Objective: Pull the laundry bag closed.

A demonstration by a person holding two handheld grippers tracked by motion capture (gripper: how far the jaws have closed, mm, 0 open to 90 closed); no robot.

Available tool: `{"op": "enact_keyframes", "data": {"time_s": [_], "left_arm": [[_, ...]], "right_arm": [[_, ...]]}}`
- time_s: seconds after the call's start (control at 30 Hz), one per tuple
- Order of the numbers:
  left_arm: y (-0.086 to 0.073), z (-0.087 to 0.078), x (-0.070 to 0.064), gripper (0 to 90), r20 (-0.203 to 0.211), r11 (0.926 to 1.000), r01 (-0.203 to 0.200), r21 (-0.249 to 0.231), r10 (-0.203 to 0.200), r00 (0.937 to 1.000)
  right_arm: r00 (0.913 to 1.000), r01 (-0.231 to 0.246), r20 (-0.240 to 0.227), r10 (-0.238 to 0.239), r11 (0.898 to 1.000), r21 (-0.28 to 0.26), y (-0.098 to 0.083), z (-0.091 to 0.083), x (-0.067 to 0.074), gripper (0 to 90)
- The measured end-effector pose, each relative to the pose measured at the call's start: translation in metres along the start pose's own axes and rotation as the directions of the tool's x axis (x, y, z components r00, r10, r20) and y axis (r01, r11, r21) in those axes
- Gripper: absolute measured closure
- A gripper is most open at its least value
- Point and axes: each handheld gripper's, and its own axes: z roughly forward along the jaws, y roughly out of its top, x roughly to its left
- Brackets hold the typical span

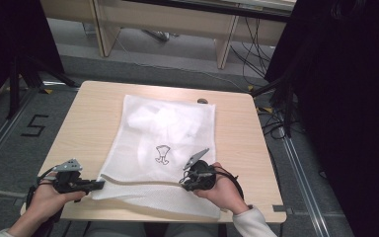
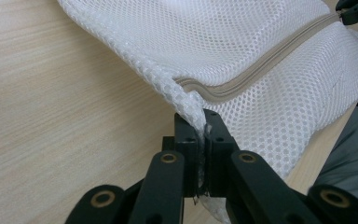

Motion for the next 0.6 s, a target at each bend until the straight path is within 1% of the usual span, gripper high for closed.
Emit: {"op": "enact_keyframes", "data": {"time_s": [0.07, 0.1, 0.23, 0.27, 0.3, 0.33, 0.37, 0.43, 0.53, 0.57, 0.6], "left_arm": [[0.0, -0.0001, 0.0001, 85.6, 0.0, 1.0, 0.001, 0.0, -0.001, 1.0], [0.0, -0.0001, 0.0, 85.6, 0.0, 1.0, 0.001, 0.0, -0.001, 1.0], [0.0, -0.0002, 0.0001, 85.6, -0.002, 1.0, 0.001, 0.0, -0.001, 1.0], [0.0, -0.0003, 0.0001, 85.6, -0.001, 1.0, 0.002, 0.0, -0.002, 1.0], [0.0001, -0.0003, 0.0002, 85.6, 0.0, 1.0, 0.002, 0.001, -0.002, 1.0], [0.0001, -0.0002, 0.0001, 85.7, -0.002, 1.0, 0.0, 0.0, 0.0, 1.0], [0.0, -0.0002, 0.0002, 85.6, -0.001, 1.0, 0.001, 0.0, -0.001, 1.0], [0.0, -0.0002, 0.0002, 85.6, -0.001, 1.0, 0.002, 0.0, -0.002, 1.0], [0.0, -0.0001, 0.0002, 85.6, -0.003, 1.0, 0.001, 0.0, -0.001, 1.0], [0.0, 0.0, 0.0001, 85.7, -0.003, 1.0, 0.001, 0.001, -0.001, 1.0], [0.0, 0.0, 0.0001, 85.6, -0.003, 1.0, 0.001, 0.001, -0.001, 1.0]], "right_arm": [[1.0, -0.001, -0.009, 0.001, 1.0, 0.002, 0.0, 0.0005, 0.0005, 82.3], [0.9999, 0.015, -0.005, -0.015, 1.0, -0.002, 0.0002, 0.0007, -0.0006, 82.3], [0.9999, 0.014, -0.009, -0.014, 1.0, -0.001, -0.0004, -0.0006, -0.0009, 82.3], [0.9998, 0.019, -0.007, -0.019, 1.0, -0.002, -0.001, -0.0008, -0.0015, 82.3], [1.0, 0.001, -0.003, -0.001, 1.0, 0.001, -0.0019, -0.0018, -0.0011, 82.3], [1.0, -0.003, -0.007, 0.003, 1.0, -0.001, -0.0024, -0.0022, -0.0017, 82.3], [0.9999, 0.012, -0.007, -0.012, 1.0, 0.002, -0.0029, -0.0021, -0.0026, 82.3], [0.9999, 0.012, -0.007, -0.012, 1.0, -0.002, -0.0039, -0.0024, -0.0036, 82.3], [1.0, 0.007, -0.001, -0.007, 1.0, -0.004, -0.0058, -0.0036, -0.0046, 82.3], [1.0, -0.009, 0.0, 0.009, 1.0, 0.001, -0.0068, -0.0049, -0.0039, 82.3], [0.9999, -0.011, -0.003, 0.011, 1.0, 0.002, -0.0075, -0.0051, -0.0041, 82.3]]}}
